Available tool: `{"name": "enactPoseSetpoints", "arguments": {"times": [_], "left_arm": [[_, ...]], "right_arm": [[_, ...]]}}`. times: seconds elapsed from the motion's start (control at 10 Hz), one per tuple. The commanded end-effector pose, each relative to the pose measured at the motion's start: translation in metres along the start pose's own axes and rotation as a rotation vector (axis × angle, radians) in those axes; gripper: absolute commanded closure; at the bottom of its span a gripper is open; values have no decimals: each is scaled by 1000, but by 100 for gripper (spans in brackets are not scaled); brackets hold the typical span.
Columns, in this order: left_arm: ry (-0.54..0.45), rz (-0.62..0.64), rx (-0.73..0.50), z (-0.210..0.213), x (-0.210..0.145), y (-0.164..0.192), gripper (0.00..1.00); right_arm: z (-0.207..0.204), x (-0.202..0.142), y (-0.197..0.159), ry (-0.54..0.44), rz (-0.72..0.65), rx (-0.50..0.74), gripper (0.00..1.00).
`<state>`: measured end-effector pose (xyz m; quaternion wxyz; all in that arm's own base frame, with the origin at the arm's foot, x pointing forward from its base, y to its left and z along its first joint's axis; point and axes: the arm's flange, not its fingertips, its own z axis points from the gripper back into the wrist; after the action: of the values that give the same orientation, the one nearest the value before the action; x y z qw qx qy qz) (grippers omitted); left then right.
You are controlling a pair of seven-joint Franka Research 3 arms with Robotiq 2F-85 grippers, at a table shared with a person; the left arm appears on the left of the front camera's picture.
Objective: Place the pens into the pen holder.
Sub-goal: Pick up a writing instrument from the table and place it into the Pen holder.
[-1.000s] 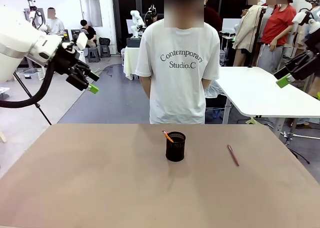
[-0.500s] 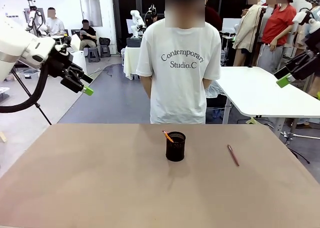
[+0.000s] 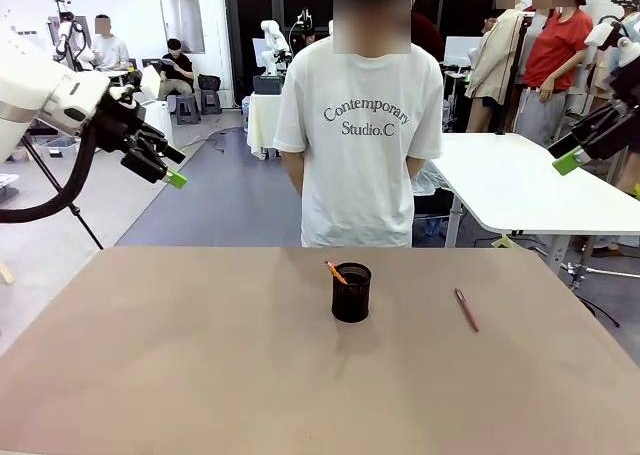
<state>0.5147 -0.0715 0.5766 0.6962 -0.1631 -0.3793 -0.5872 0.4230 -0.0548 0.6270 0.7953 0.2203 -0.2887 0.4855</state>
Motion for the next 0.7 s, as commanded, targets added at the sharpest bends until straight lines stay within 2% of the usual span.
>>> {"name": "enactPoseSetpoints", "arguments": {"times": [0.0,0.6], "left_arm": [[2,-1,8,2,0,0,0],[2,-1,8,2,0,0,0]], "right_arm": [[2,2,1,-2,4,1,0],[2,2,1,-2,4,1,0]]}}
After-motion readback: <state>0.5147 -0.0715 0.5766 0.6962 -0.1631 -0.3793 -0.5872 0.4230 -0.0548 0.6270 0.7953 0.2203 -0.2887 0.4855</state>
